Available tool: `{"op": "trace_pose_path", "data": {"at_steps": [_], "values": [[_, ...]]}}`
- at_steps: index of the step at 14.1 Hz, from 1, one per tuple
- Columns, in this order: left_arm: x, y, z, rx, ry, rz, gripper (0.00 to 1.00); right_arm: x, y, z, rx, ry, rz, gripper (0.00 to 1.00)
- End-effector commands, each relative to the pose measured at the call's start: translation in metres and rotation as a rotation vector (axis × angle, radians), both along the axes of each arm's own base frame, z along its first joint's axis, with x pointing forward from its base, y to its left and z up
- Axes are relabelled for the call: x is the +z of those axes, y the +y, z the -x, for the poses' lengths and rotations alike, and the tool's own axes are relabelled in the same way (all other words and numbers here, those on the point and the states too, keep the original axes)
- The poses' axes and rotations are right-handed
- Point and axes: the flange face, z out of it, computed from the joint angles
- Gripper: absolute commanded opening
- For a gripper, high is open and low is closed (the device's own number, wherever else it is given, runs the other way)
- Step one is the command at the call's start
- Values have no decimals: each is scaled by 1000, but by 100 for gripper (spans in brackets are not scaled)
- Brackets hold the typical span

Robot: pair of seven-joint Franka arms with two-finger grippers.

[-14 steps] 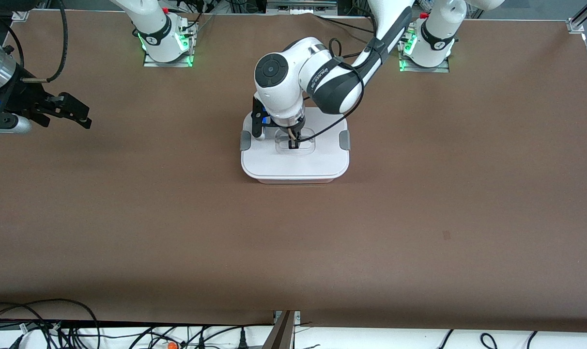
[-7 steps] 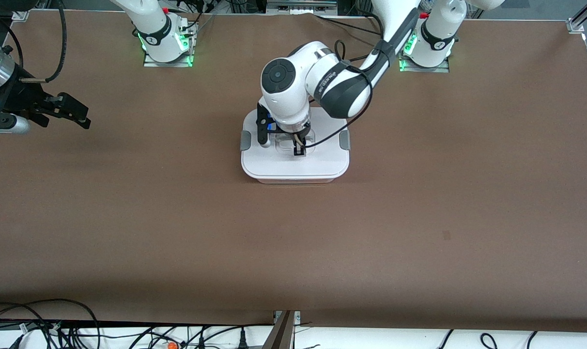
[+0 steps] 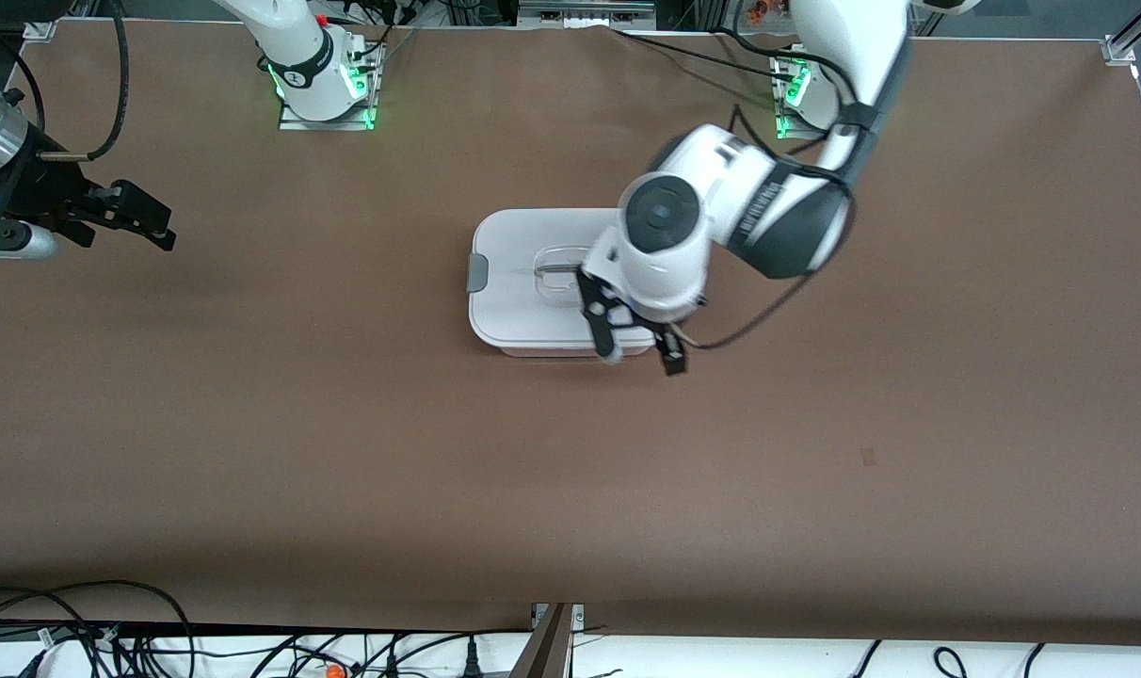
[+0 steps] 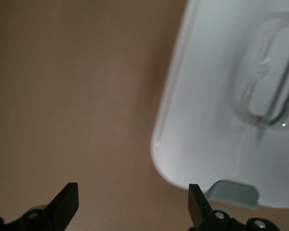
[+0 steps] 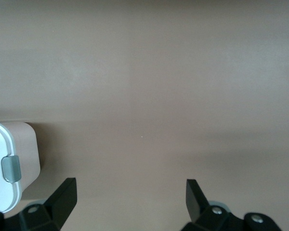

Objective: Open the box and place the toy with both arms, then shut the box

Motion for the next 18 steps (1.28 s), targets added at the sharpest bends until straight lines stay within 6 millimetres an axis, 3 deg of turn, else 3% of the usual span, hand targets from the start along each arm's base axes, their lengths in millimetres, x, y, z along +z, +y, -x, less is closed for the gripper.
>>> {"op": "trace_pose_path", "data": {"at_steps": [1, 3, 6, 9, 10, 12, 13, 15, 18], "values": [[31, 71, -30, 99, -22, 5, 100, 4, -3, -3, -8, -7, -22, 100], [49, 127, -57, 187, -53, 12, 100, 4, -3, -3, -8, -7, -22, 100], [76, 196, -80, 291, -89, 27, 100, 4, -2, -3, -6, -5, -22, 100], [116, 246, -81, 381, -142, 8, 100, 4, -2, -3, -6, -5, -22, 100], [127, 275, -83, 439, -154, 3, 100, 4, -2, -2, -6, -4, -22, 100], [166, 321, -70, 584, -177, 66, 100, 4, -3, -3, -8, -5, -22, 100], [168, 339, -61, 673, -148, 77, 100, 4, -2, -2, -6, -4, -22, 100], [183, 350, -42, 821, -143, 81, 100, 4, -2, -2, -6, -4, -22, 100], [190, 371, -8, 1037, -125, 68, 100, 4, -3, -3, -8, -4, -22, 100]]}}
